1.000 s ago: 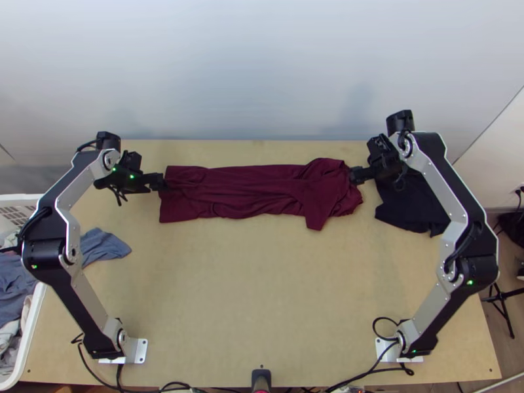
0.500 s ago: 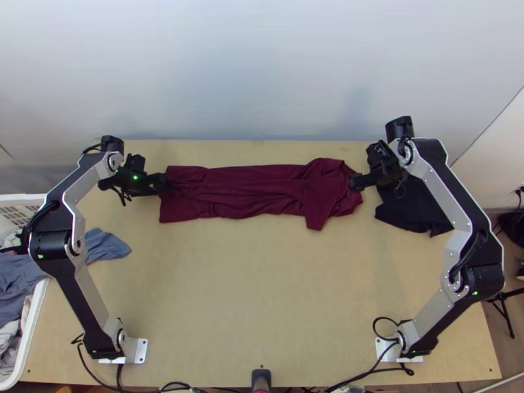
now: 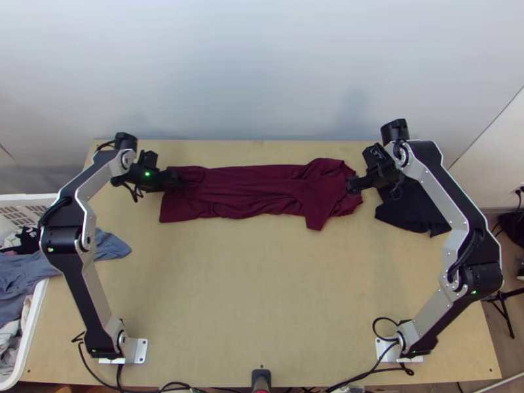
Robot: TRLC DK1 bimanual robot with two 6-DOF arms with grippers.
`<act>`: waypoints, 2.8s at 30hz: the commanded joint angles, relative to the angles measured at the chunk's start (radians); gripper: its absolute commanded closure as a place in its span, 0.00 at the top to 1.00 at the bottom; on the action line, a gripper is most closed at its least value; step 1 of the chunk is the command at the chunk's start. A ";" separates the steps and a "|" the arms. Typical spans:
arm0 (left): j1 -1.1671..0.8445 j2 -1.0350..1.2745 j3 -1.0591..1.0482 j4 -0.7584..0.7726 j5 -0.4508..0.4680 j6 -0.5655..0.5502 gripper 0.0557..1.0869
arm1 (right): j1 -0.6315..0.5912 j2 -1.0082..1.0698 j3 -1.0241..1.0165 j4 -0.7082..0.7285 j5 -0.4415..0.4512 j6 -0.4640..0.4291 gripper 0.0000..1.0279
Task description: Fold the t-shirt
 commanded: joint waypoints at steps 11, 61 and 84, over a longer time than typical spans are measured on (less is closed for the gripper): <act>-0.068 0.079 0.099 -0.006 0.012 -0.053 0.16 | 0.003 -0.005 -0.030 0.003 0.002 0.006 0.95; -0.232 -0.062 0.392 -0.295 0.001 -0.164 0.04 | 0.056 -0.070 -0.083 0.009 0.012 0.057 0.95; -0.522 0.209 0.591 0.454 0.192 -0.575 0.04 | 0.072 -0.097 -0.209 0.054 0.095 0.094 0.95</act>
